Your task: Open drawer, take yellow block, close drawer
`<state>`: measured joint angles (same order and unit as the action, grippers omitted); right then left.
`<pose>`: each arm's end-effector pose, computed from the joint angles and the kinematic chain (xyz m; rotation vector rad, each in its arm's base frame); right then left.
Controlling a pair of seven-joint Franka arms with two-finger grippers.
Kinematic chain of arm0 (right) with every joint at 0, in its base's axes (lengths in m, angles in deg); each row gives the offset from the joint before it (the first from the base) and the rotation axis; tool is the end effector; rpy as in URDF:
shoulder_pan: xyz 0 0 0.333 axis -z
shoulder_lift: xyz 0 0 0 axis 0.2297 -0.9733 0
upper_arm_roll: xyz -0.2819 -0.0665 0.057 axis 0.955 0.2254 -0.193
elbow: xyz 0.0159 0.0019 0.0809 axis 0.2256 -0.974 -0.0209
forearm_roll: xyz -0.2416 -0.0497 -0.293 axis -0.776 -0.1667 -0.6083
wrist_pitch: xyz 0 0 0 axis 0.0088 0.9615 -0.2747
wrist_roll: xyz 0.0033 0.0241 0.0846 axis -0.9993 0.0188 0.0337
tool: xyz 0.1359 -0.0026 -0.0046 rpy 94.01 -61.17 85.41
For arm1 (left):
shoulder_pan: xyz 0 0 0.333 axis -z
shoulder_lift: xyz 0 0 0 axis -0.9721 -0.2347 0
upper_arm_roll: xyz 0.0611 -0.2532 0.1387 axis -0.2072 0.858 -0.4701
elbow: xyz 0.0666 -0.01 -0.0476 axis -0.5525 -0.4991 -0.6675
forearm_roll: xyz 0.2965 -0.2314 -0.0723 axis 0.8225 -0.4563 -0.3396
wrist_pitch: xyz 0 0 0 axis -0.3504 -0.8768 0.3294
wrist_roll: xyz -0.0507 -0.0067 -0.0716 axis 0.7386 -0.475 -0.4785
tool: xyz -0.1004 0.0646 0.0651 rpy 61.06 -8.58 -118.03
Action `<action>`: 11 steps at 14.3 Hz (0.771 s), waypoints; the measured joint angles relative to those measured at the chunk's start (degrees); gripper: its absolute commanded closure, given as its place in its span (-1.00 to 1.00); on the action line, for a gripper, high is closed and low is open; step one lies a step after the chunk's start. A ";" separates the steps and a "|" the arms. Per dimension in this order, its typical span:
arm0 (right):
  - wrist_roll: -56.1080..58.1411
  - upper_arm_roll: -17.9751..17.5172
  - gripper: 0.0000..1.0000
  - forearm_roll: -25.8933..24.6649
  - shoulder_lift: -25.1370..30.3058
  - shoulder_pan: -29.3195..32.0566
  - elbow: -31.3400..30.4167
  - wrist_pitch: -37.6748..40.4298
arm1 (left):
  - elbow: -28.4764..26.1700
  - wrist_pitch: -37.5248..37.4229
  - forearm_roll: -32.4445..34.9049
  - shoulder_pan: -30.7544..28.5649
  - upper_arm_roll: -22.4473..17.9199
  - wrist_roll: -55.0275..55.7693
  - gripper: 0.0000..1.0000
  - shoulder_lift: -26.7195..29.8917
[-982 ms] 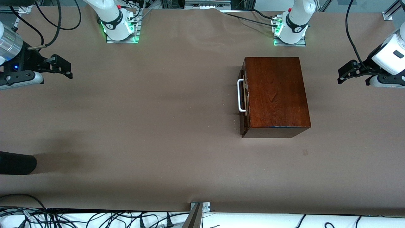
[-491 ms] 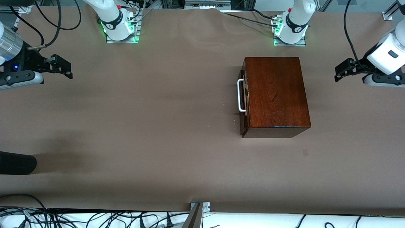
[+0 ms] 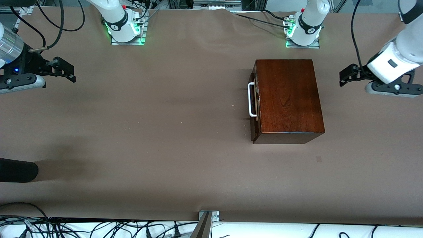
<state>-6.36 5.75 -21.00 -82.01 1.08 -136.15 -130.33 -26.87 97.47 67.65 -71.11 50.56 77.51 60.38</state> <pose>0.5549 0.0541 0.5631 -3.1181 -0.3193 0.0432 0.5386 -0.0588 0.5319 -3.0911 0.1897 0.1762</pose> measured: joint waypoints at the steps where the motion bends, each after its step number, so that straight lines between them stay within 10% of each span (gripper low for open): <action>1: 0.00 0.00 -1.00 0.00 0.00 0.00 0.00 -0.09 | 0.04 -0.05 -0.02 0.01 1.75 0.01 -1.00 -0.21; 11: 0.00 -0.19 -1.00 0.00 -0.01 -0.05 0.00 -2.54 | 1.67 10.91 -0.08 2.73 24.07 29.22 -1.00 -13.55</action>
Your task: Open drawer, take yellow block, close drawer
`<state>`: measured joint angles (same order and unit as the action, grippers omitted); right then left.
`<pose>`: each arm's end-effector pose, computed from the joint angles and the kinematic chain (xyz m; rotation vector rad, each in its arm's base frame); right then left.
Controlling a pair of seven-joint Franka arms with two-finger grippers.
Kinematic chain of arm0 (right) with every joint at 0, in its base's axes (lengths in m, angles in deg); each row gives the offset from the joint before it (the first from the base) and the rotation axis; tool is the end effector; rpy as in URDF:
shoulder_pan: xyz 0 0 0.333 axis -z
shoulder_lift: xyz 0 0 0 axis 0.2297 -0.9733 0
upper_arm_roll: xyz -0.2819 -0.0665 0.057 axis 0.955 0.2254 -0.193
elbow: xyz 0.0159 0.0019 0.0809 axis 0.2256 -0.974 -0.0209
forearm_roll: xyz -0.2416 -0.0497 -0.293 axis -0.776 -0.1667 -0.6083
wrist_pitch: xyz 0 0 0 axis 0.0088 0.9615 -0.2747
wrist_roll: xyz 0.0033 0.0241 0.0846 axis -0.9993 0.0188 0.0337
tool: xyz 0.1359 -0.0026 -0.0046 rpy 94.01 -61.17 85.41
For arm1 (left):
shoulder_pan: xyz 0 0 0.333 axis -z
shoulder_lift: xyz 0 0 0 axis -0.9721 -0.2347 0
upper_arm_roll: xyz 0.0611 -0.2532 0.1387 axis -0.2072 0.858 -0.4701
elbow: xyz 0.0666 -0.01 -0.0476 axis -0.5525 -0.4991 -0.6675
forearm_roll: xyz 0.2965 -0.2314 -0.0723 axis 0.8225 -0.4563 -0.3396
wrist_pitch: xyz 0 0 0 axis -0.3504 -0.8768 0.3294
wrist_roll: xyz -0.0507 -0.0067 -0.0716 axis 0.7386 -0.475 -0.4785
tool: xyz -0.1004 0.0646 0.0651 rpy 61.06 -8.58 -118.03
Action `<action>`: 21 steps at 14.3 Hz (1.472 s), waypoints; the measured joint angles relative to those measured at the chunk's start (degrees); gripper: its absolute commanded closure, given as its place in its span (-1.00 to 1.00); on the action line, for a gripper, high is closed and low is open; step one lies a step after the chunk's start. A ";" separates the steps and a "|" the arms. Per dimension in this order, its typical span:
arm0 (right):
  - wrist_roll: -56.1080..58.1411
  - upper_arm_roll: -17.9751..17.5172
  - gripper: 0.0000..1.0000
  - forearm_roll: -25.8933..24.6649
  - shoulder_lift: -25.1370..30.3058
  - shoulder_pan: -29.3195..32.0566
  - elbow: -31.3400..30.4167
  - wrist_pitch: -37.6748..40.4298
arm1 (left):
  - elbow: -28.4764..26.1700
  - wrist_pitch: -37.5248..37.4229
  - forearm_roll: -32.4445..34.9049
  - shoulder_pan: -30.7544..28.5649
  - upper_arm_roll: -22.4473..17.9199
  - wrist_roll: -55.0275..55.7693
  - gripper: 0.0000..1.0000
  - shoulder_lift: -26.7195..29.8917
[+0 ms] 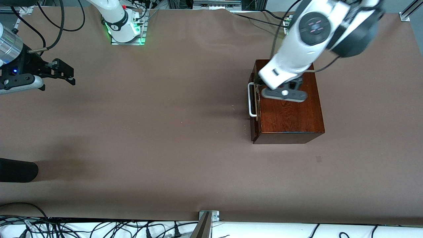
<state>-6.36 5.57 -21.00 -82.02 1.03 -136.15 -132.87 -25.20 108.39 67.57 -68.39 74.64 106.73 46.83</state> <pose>0.5608 0.0569 0.5669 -3.1180 -0.3253 -0.0260 0.5176 -0.3146 0.4360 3.1180 -0.1230 -0.2085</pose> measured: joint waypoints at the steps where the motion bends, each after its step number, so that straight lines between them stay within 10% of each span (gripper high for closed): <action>1: 0.00 -0.03 -1.00 0.00 0.00 -0.01 0.00 -0.01 | 0.02 0.69 0.28 1.39 0.11 2.28 -1.00 -1.69; 21: 0.00 -0.39 -1.00 0.00 0.00 -0.11 0.00 -0.08 | -10.65 15.80 17.95 10.24 0.29 18.30 -1.00 -10.72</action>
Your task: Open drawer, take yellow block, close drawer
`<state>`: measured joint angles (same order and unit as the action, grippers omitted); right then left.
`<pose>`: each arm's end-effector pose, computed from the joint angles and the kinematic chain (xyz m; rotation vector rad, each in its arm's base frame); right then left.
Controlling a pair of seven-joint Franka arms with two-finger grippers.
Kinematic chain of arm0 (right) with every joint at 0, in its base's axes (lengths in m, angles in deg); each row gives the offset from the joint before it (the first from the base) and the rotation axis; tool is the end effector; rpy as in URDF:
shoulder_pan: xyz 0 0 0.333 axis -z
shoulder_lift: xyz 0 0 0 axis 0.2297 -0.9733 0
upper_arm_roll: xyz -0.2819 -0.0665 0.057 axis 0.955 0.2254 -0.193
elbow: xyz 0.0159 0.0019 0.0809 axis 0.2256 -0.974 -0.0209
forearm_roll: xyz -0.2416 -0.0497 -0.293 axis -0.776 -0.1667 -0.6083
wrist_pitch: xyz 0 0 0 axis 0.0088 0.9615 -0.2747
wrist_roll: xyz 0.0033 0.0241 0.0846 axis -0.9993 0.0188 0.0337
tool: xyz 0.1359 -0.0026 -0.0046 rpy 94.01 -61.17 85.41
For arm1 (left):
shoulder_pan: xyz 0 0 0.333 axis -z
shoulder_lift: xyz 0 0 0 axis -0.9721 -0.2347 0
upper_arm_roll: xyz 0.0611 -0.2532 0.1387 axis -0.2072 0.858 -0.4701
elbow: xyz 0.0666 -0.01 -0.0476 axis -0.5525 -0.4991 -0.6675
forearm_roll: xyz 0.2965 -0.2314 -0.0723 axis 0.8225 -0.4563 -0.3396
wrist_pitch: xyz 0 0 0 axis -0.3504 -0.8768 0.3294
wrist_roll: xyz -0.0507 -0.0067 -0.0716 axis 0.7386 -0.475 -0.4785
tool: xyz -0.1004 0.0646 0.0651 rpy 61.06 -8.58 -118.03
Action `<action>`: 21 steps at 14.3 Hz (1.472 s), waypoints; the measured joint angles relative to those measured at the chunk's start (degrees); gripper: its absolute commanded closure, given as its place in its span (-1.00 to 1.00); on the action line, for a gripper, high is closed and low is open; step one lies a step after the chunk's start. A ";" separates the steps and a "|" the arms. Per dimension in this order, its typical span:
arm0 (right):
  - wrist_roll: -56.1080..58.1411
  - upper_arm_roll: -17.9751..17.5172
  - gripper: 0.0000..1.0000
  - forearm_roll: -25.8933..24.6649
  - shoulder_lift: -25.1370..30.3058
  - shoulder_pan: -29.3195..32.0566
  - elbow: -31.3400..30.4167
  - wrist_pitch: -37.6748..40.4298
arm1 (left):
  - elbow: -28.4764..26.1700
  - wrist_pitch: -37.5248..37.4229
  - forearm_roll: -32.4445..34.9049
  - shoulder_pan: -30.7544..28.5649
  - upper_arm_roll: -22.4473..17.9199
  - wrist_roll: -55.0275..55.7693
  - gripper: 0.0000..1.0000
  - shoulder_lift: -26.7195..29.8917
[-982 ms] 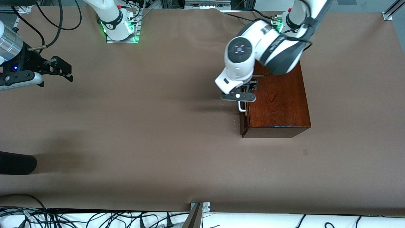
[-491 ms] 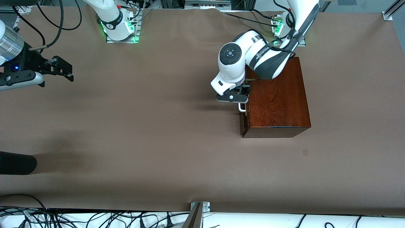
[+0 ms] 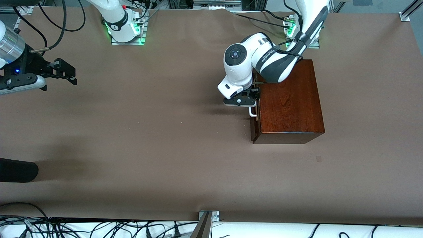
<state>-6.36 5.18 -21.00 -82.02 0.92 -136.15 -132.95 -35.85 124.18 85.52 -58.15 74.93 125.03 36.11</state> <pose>0.5605 0.0617 0.5670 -3.1161 -0.3389 -0.0281 0.4659 -0.3929 0.2687 -2.9406 0.1406 0.0658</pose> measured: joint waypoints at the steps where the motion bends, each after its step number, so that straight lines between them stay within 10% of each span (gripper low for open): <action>1: 0.00 0.00 -1.00 0.00 0.00 0.00 0.00 -0.03 | 0.00 0.00 0.63 0.34 0.00 0.84 -1.00 -0.15; 21: 0.00 -0.02 -1.00 0.00 0.00 0.00 0.00 -0.12 | 4.93 1.44 2.41 7.40 -0.15 10.38 -1.00 -5.92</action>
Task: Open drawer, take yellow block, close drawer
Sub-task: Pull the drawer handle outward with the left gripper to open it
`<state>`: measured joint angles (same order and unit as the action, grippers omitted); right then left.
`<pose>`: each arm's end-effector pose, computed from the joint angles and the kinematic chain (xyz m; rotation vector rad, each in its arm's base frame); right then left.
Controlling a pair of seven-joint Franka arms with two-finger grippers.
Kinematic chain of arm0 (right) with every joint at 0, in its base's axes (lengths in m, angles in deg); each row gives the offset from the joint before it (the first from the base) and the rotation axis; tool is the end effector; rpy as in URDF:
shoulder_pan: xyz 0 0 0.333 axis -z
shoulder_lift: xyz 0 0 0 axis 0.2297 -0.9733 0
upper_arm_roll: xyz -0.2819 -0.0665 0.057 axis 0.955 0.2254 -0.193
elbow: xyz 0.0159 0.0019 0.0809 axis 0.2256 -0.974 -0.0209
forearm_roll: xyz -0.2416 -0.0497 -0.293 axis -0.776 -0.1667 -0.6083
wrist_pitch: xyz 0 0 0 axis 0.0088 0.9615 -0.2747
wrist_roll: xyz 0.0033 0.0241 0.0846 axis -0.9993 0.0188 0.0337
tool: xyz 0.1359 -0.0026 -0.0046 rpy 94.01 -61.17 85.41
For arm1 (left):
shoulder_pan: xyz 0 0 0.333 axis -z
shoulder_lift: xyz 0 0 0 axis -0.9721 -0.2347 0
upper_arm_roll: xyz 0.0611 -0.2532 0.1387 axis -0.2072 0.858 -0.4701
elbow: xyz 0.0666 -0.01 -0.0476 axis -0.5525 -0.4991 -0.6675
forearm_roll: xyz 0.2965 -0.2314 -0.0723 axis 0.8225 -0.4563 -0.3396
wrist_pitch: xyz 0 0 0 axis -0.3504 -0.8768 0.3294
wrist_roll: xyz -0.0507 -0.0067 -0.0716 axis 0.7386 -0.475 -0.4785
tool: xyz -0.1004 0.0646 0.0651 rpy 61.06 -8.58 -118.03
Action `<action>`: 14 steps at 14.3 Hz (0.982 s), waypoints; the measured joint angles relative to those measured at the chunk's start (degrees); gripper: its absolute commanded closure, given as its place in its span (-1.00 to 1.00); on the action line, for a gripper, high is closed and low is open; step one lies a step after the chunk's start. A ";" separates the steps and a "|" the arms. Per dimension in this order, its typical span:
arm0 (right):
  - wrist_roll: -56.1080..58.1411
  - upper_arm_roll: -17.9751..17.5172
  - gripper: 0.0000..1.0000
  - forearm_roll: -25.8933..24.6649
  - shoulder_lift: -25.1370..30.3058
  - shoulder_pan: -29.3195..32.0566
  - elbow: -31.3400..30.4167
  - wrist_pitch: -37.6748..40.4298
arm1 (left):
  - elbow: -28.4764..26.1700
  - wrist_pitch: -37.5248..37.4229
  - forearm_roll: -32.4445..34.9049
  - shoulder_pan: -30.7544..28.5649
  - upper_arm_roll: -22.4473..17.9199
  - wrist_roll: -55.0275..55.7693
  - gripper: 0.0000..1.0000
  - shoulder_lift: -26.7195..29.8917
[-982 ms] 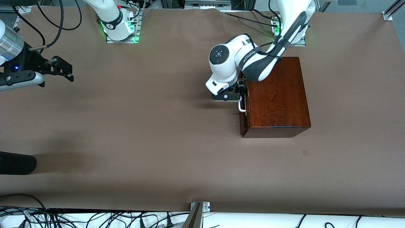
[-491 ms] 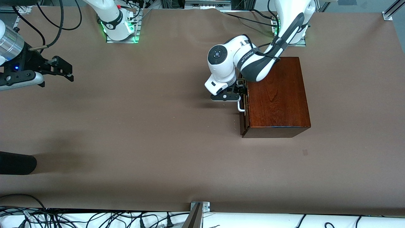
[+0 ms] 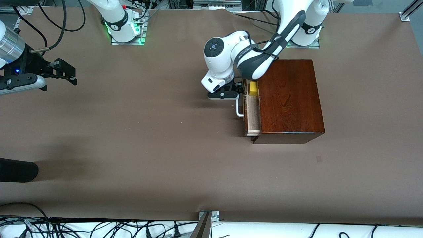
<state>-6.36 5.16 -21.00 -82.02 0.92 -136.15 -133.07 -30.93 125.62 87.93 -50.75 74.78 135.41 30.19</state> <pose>0.5607 0.0619 0.5672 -3.1160 -0.3394 -0.0313 0.4328 -0.4610 0.2456 -2.9593 0.0731 0.0124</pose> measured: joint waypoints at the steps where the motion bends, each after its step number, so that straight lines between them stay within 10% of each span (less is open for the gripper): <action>1: 0.00 0.00 -1.00 0.00 0.00 0.00 0.00 0.00 | 0.87 -0.04 0.00 0.17 0.00 0.09 -1.00 -0.60; 14: 0.00 0.00 -1.00 0.00 0.00 0.00 0.00 -0.07 | 7.44 -0.64 -0.01 2.14 0.10 0.36 -1.00 -2.37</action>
<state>-6.36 5.16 -20.99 -82.02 0.92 -136.15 -133.15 -23.49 124.98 87.93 -48.61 74.87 135.77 27.83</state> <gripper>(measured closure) 0.000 0.000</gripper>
